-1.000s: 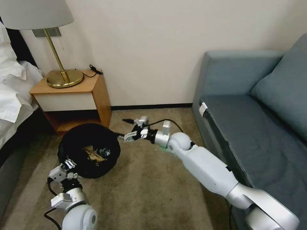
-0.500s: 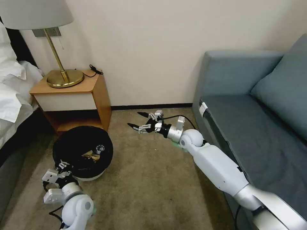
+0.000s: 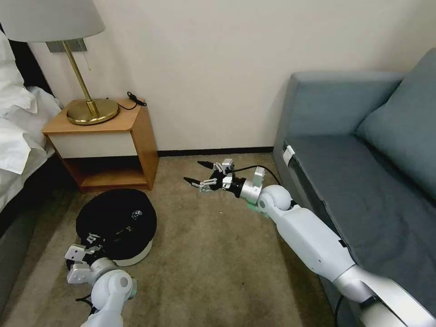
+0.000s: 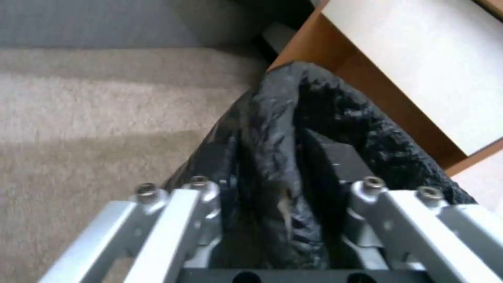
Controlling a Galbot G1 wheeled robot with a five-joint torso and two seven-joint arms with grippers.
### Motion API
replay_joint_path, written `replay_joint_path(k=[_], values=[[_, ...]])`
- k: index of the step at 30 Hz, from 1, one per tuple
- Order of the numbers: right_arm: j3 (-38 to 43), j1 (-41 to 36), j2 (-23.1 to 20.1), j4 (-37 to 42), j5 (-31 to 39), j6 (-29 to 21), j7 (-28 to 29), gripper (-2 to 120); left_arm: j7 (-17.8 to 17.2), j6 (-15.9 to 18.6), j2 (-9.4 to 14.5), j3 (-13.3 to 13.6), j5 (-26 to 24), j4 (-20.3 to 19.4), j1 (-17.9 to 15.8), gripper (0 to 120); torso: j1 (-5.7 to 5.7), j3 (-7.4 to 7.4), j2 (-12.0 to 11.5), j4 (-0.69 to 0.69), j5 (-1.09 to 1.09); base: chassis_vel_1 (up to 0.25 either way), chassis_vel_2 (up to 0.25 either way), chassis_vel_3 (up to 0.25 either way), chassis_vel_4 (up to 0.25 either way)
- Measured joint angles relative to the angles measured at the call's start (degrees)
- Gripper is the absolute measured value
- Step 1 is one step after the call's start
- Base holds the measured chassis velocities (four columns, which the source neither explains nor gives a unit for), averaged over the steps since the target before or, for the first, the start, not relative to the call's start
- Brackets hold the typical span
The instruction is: Pick up the trash bin, then pick up the garbage on the floor and place it into the trash bin.
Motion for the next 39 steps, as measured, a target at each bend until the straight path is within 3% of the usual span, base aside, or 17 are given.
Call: replay_joint_path(k=[2, 5, 6, 7, 8, 9, 10, 12, 14, 15, 16, 18, 21, 24, 28, 39], values=[[0.34, -0.06, 0.10, -0.15, 0.04, -0.04, 1.21, 100, 0.09, 0.55, 0.34, 0.06, 3.48, 0.00, 0.98, 41, 0.00, 0.00, 0.00, 0.01, 0.00, 0.000, 0.000, 0.000, 0.000], [0.56, -0.08, 0.16, -0.31, 0.13, -0.02, 1.88, 100, 0.10, 0.81, 0.48, 0.08, 5.90, 0.00, 1.52, 47, 0.00, 0.00, 0.00, 0.01, 0.00, 0.000, 0.000, 0.000, 0.000], [1.02, -0.16, 0.23, -0.63, 0.37, 0.08, 2.93, 100, 0.06, 0.84, 0.63, 0.12, 12.92, 0.29, 2.67, 55, 0.00, 0.00, 0.00, 0.01, 0.01, 0.000, 0.000, 0.000, 0.000], [1.59, -0.40, 0.29, -0.94, 0.78, 0.28, 4.18, 100, -0.34, 0.02, 0.58, 0.13, 23.04, 1.13, 4.09, 60, 0.00, 0.00, 0.00, 0.01, 0.00, 0.000, 0.000, 0.000, 0.000], [1.88, -0.61, 0.29, -1.07, 1.05, 0.39, 5.37, 100, -0.82, -0.72, 0.44, 0.05, 29.25, 1.56, 5.02, 63, 0.00, 0.00, 0.00, 0.01, 0.00, 0.000, 0.000, 0.000, 0.000], [1.88, -0.61, 0.29, -1.07, 1.05, 0.39, 5.37, 100, -0.82, -0.72, 0.44, 0.05, 29.25, 1.56, 5.02, 63, 0.00, 0.00, 0.00, 0.01, 0.00, 0.000, 0.000, 0.000, 0.000], [2.15, -0.87, 0.28, -1.19, 1.28, 0.48, 6.58, 100, -1.16, -1.26, 0.29, -0.04, 33.91, 1.68, 5.77, 67, 0.00, 0.00, 0.00, 0.02, -0.01, 0.000, 0.000, 0.000, 0.000], [3.37, -2.10, 0.15, -1.10, 1.97, 0.62, 10.23, 100, -2.57, -1.79, -0.38, -0.43, 48.16, 0.70, 8.72, 79, 0.00, 0.00, 0.00, 0.03, 0.00, 0.000, 0.000, 0.000, 0.000], [4.27, -3.42, -0.20, -0.28, 2.54, 0.61, 13.10, 100, -3.48, -1.92, -0.86, -0.75, 55.70, -0.47, 10.36, 85, 0.00, 0.00, 0.00, 0.02, 0.01, 0.000, 0.000, 0.000, 0.000], [4.27, -3.42, -0.20, -0.28, 2.54, 0.61, 13.10, 100, -3.48, -1.92, -0.86, -0.75, 55.70, -0.47, 10.36, 85, 0.00, 0.00, 0.00, 0.02, 0.01, 0.000, 0.000, 0.000, 0.000], [5.03, -4.72, -0.64, 0.75, 2.99, 0.51, 15.32, 100, -4.04, -1.93, -1.16, -0.89, 60.44, -1.31, 11.22, 92, 0.00, 0.00, 0.00, 0.01, 0.02, 0.000, 0.000, 0.000, 0.000], [6.37, -6.78, -1.32, 2.24, 3.18, 0.26, 17.78, 100, -4.43, -1.79, -1.58, -0.65, 65.29, -2.86, 11.88, 98, 0.00, 0.00, 0.00, 0.02, 0.01, 0.000, 0.000, 0.000, 0.000], [7.35, -8.77, -1.97, 3.66, 3.02, 0.05, 20.91, 100, -4.47, -0.47, -1.84, -0.02, 67.65, -4.83, 12.17, 100, 0.00, -0.01, 0.00, -0.01, 0.01, 0.000, 0.000, 0.000, 0.000], [10.06, -13.08, -2.65, 6.36, 1.27, -0.52, 28.87, 100, -3.78, 3.50, -1.92, 1.79, 69.36, -9.15, 12.04, 100, 0.00, -0.01, 0.00, 0.00, 0.01, 0.000, 0.000, 0.000, 0.000], [12.95, -16.52, -2.82, 7.73, -0.94, -0.68, 31.23, 100, -2.98, 4.89, -1.24, 2.76, 68.33, -10.72, 11.66, 100, 0.00, -0.01, 0.00, -0.01, 0.01, 0.000, 0.000, 0.000, 0.000], [16.31, -22.18, -1.57, 9.47, -2.90, -0.58, 31.36, 100, -2.58, 2.27, -0.53, 3.00, 63.95, -10.81, 11.78, 100, 0.00, -0.01, -0.01, 0.01, 0.01, 0.000, 0.000, 0.000, 0.000]])
